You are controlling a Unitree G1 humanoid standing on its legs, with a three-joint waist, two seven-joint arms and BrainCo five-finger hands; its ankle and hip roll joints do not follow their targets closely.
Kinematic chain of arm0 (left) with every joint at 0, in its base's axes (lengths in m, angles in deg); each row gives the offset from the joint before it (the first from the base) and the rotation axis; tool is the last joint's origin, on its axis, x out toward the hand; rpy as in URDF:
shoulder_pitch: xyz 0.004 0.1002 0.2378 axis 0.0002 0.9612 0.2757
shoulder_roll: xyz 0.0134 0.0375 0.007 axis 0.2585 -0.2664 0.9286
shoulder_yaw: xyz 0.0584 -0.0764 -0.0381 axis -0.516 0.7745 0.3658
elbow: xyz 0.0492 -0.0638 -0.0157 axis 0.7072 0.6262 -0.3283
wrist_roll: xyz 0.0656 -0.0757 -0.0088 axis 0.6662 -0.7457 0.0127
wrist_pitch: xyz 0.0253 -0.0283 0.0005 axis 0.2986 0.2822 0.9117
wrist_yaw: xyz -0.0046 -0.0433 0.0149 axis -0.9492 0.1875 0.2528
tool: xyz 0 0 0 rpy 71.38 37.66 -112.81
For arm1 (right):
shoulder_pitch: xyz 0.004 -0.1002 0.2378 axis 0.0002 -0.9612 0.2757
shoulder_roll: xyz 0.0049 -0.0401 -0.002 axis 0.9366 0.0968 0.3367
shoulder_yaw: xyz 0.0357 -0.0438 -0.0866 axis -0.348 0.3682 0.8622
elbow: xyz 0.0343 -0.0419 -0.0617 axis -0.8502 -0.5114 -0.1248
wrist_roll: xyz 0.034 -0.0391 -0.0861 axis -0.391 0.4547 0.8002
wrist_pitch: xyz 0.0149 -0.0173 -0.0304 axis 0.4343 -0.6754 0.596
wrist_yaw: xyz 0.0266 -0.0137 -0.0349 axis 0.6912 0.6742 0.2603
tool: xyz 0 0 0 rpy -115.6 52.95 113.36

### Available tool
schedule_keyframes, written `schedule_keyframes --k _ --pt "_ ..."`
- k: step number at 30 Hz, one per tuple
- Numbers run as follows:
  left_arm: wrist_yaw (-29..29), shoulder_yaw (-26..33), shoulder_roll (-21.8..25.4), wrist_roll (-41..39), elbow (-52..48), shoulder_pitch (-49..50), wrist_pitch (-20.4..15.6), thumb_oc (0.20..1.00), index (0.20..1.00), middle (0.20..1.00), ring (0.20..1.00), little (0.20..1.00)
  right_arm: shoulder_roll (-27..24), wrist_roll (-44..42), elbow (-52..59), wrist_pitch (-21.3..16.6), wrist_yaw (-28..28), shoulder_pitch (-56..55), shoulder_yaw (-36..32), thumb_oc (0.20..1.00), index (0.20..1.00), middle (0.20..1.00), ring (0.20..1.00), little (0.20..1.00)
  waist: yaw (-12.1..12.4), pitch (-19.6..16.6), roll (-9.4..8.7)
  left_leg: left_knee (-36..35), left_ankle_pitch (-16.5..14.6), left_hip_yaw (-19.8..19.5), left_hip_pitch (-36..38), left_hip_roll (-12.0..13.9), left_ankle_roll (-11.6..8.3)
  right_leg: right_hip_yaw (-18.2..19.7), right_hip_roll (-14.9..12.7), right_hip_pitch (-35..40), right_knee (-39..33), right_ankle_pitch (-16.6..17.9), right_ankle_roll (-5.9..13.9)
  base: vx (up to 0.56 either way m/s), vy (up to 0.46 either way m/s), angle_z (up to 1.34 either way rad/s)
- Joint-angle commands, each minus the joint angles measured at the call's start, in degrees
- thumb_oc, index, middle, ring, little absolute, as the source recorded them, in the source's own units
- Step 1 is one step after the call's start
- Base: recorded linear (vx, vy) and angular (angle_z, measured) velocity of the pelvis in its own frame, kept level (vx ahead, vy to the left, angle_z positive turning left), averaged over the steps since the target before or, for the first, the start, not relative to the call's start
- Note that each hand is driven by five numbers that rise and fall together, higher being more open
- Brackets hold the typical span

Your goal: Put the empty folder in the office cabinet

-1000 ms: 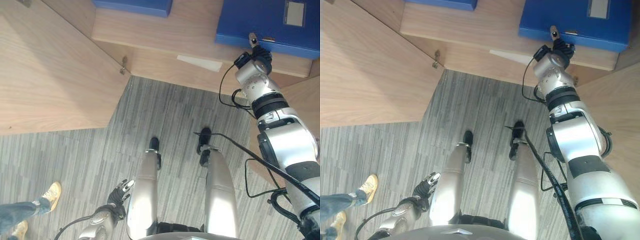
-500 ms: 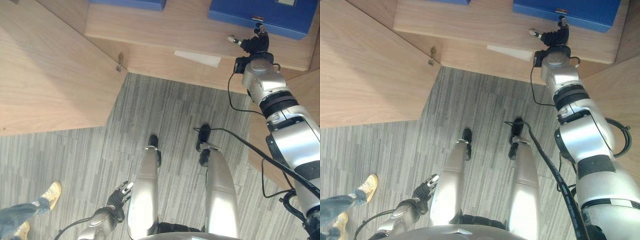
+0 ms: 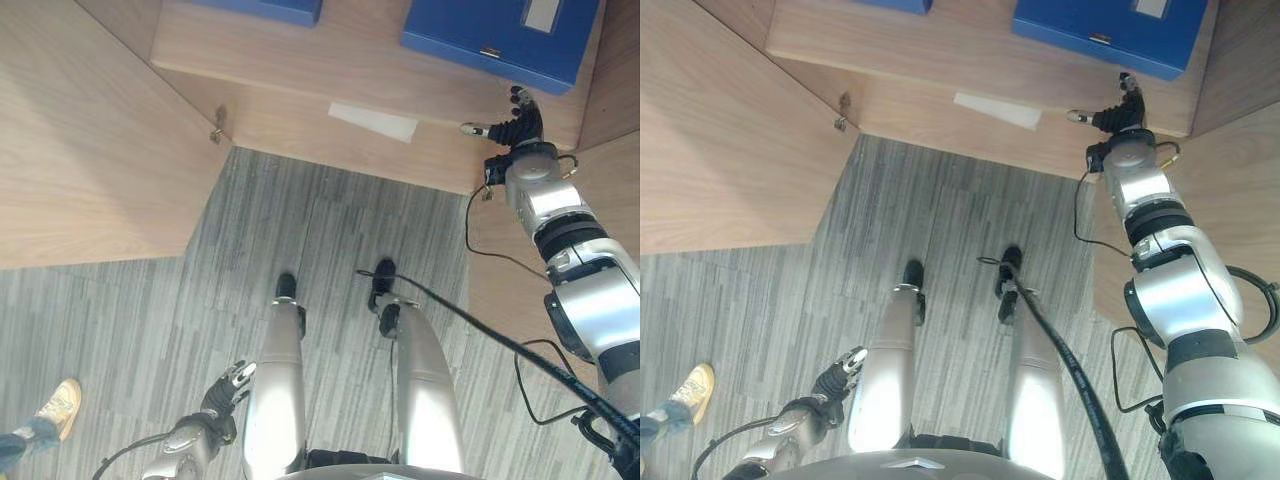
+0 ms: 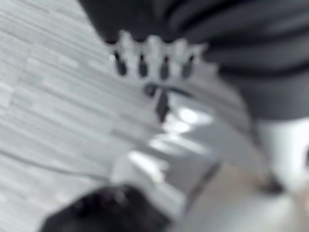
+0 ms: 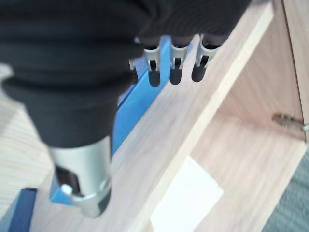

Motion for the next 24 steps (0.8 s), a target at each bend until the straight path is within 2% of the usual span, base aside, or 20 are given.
schedule_keyframes --k 1,5,6,7,9,11,12,16,17,19,20,24 --pt "0.0 -0.8 -0.1 2.6 -0.3 2.2 -1.9 1.000 1.000 1.000 1.000 1.000 -4.6 5.4 -1.1 -7.3 3.1 2.1 0.6 1.000 1.000 1.000 1.000 1.000 0.9 1.1 2.21 1.9 4.9 2.9 -0.5 -1.3 2.58 -0.9 0.1 8.8 -7.3 -4.7 1.02 -0.15 0.104 -0.06" --pt "0.8 -0.8 -0.7 3.3 -0.1 2.4 -2.7 1.000 1.000 1.000 1.000 1.000 -4.2 2.3 -0.3 -8.3 -1.4 1.6 0.8 1.000 1.000 1.000 1.000 1.000 0.7 1.1 2.81 -0.3 5.1 3.7 1.9 -1.4 2.48 -0.5 -0.3 9.9 -8.6 -4.4 1.39 -0.10 0.118 -0.14" --pt "1.3 -0.2 -1.0 4.0 -0.1 2.4 -3.4 1.000 1.000 1.000 1.000 1.000 -4.0 4.4 2.2 -10.5 -0.8 -0.6 -0.4 1.000 1.000 1.000 1.000 1.000 0.2 1.1 2.87 -1.8 5.2 4.5 4.0 -1.4 2.42 0.0 -0.8 11.1 -9.8 -3.9 1.90 -0.12 0.169 -0.22" --pt "1.0 0.1 -1.2 4.9 0.1 2.3 -4.1 1.000 1.000 1.000 1.000 1.000 -4.0 4.8 3.3 -11.1 0.2 -1.3 -0.6 1.000 1.000 1.000 1.000 1.000 0.0 1.1 2.93 -2.5 5.2 4.9 4.9 -1.4 2.40 0.2 -0.9 11.7 -10.4 -3.7 2.01 -0.15 0.211 -0.20" --pt "-0.2 0.2 -1.8 4.5 0.0 2.3 -6.1 1.000 1.000 1.000 1.000 1.000 -4.2 2.8 6.4 -14.1 -0.4 -4.0 -2.3 1.000 1.000 1.000 1.000 1.000 -0.7 1.1 2.96 -4.4 4.6 5.6 7.6 -1.5 2.44 0.8 -1.3 13.3 -12.0 -3.2 2.44 -0.12 0.190 -0.13" --pt "-0.1 0.7 -2.2 5.4 -0.3 2.3 -7.5 1.000 1.000 1.000 1.000 1.000 -4.1 4.1 10.2 -15.5 -4.2 -7.3 -4.2 1.000 1.000 1.000 1.000 1.000 -1.6 1.1 2.87 -6.2 4.6 6.2 9.9 -1.6 2.40 1.5 -1.5 14.6 -13.5 -2.6 2.95 -0.13 0.221 -0.14" --pt "1.1 1.2 -2.5 8.4 -0.5 1.6 -10.2 1.000 1.000 1.000 1.000 1.000 -3.9 5.3 16.0 -16.2 -4.7 -12.7 -5.3 1.000 1.000 1.000 1.000 1.000 -2.7 1.1 2.63 -7.5 3.6 7.1 12.3 -2.1 2.85 2.4 -1.7 15.9 -14.5 -1.9 3.42 -0.12 0.194 -0.01" --pt "1.1 1.1 -2.5 8.4 -0.5 1.6 -10.2 1.000 1.000 1.000 1.000 1.000 -3.9 5.3 16.1 -16.2 -4.7 -12.8 -5.4 1.000 1.000 1.000 1.000 1.000 -2.7 1.1 2.62 -7.6 3.6 7.1 12.4 -2.1 2.86 2.4 -1.7 15.9 -14.5 -1.9 3.43 -0.09 0.102 -0.13" --pt "7.1 3.3 -3.4 8.3 -0.6 -0.6 -13.0 1.000 1.000 1.000 1.000 1.000 -1.8 3.0 24.6 -16.3 -5.2 -22.7 -8.1 1.000 1.000 1.000 1.000 1.000 -5.3 1.1 1.01 -11.0 2.8 9.1 17.2 -3.5 4.10 4.6 -2.1 19.0 -18.1 1.0 4.09 -0.28 0.286 0.09" --pt "7.3 3.6 -3.5 8.4 -0.4 -0.8 -12.9 1.000 1.000 1.000 1.000 1.000 -1.6 3.2 25.1 -16.5 -5.3 -23.5 -8.1 1.000 1.000 1.000 1.000 1.000 -5.5 1.1 0.90 -11.4 2.9 9.2 17.8 -3.6 4.13 4.7 -2.1 19.4 -18.4 1.1 4.17 -0.19 0.209 0.22" --pt "7.7 5.1 -4.0 9.6 -0.2 -2.1 -14.1 1.000 1.000 1.000 1.000 1.000 -0.5 2.9 27.9 -16.5 -6.8 -28.8 -8.5 1.000 1.000 1.000 1.000 1.000 -6.4 1.1 0.18 -13.1 2.1 10.0 20.7 -4.0 4.45 5.1 -2.3 21.6 -20.2 2.3 4.83 -0.12 0.157 -0.07" --pt "8.3 6.4 -3.8 9.1 -0.9 -2.9 -15.5 1.000 1.000 1.000 1.000 1.000 0.1 4.1 29.9 -17.2 -9.8 -34.4 -9.2 1.000 1.000 1.000 1.000 1.000 -7.0 1.1 -0.89 -15.4 0.3 10.9 25.3 -5.0 4.82 5.4 -3.0 25.6 -23.3 3.9 5.68 -0.12 0.136 -0.16"
